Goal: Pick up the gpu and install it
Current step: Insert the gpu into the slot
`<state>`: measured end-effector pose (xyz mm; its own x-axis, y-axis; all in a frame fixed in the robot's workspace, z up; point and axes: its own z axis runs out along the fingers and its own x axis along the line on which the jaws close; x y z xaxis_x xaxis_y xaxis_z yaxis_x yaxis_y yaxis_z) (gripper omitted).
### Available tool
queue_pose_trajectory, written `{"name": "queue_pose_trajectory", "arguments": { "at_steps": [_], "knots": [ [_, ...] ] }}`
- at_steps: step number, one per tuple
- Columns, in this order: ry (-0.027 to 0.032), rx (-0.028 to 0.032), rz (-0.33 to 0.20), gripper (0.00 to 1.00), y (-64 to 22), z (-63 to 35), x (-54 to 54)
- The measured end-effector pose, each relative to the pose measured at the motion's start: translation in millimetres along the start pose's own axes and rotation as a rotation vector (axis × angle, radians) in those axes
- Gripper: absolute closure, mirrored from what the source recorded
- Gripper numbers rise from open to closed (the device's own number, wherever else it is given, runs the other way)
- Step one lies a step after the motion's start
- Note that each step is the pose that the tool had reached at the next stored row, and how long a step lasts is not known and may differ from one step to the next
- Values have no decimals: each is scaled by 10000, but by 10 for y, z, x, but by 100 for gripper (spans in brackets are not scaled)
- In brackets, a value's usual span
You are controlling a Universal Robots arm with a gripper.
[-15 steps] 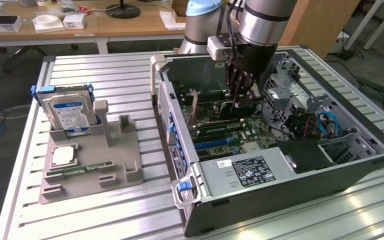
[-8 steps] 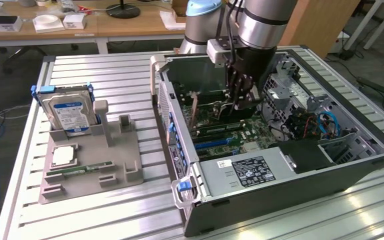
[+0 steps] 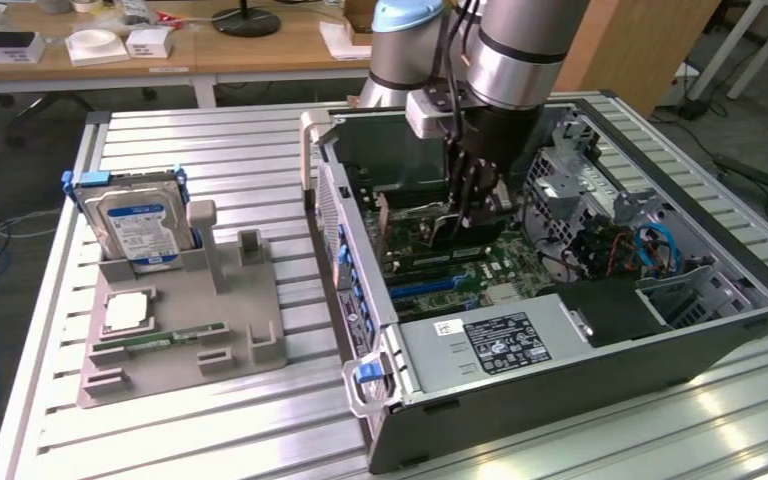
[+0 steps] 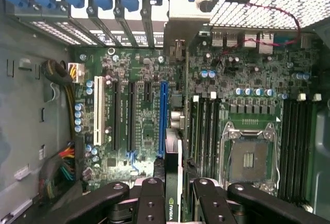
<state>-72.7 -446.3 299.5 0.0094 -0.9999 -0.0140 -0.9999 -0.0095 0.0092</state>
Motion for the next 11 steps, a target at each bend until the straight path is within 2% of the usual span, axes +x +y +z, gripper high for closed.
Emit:
{"name": "queue_pose_trajectory", "arguments": {
  "at_steps": [11],
  "knots": [
    [1, -1, -38, 74, 17, 125, 12]
  ]
}}
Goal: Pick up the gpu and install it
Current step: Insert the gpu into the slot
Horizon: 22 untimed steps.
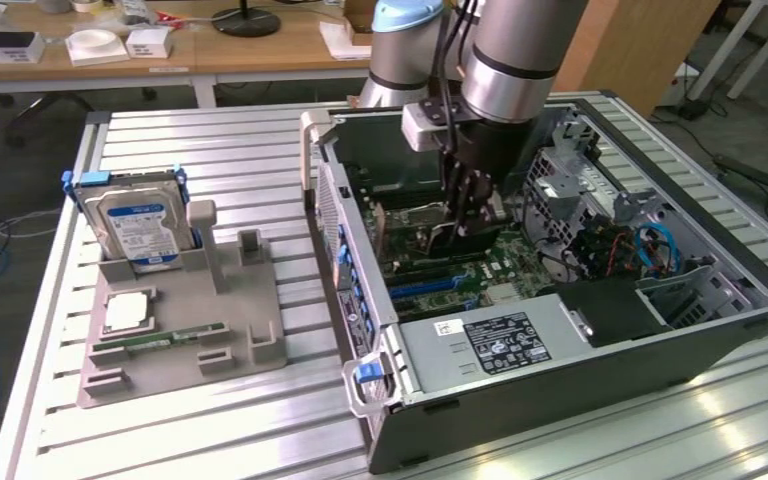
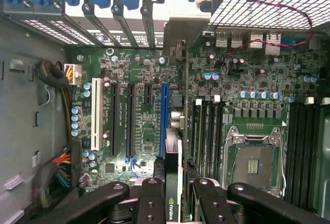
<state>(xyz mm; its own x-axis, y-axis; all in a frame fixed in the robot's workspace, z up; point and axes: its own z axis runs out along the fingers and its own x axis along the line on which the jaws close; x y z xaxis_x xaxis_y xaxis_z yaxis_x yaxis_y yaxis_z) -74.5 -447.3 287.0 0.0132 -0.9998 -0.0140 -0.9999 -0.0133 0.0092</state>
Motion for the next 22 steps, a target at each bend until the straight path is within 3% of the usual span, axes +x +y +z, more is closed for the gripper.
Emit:
{"name": "queue_pose_trajectory", "arguments": {
  "at_steps": [22],
  "knots": [
    [0, 0, -43, 74, 26, 148, 79]
  ]
}}
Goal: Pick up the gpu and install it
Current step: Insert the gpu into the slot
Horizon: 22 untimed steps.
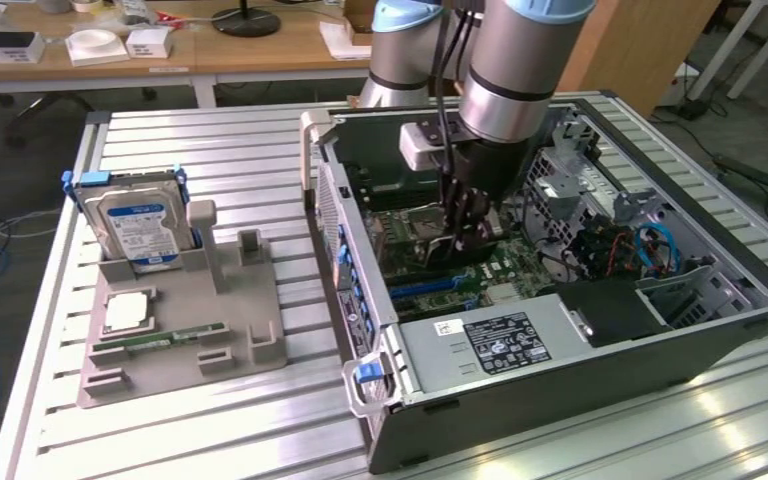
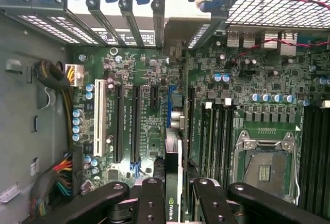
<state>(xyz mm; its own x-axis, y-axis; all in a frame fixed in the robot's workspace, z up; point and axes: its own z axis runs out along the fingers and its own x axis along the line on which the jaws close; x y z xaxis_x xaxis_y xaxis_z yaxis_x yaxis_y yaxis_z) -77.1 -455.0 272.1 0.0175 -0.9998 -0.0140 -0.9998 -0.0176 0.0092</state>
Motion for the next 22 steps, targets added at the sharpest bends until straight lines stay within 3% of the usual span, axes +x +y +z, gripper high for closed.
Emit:
{"name": "queue_pose_trajectory", "arguments": {
  "at_steps": [22],
  "knots": [
    [2, -1, -28, 74, 96, 170, 10]
  ]
}}
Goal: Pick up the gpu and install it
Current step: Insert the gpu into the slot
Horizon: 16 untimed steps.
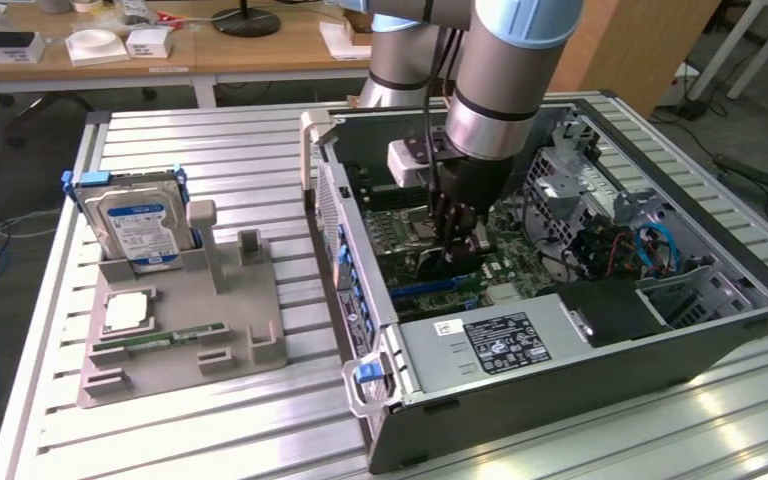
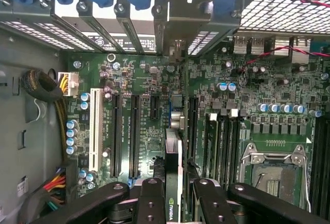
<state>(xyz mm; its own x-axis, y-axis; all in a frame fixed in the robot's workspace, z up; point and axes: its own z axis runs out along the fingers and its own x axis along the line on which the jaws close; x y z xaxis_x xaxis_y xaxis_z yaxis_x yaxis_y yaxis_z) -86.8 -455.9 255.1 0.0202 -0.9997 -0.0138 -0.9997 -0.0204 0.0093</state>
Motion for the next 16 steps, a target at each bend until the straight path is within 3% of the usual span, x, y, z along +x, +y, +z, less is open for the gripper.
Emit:
{"name": "queue_pose_trajectory", "arguments": {
  "at_steps": [16],
  "knots": [
    [-2, -1, -8, 74, 1, -38, 28]
  ]
}}
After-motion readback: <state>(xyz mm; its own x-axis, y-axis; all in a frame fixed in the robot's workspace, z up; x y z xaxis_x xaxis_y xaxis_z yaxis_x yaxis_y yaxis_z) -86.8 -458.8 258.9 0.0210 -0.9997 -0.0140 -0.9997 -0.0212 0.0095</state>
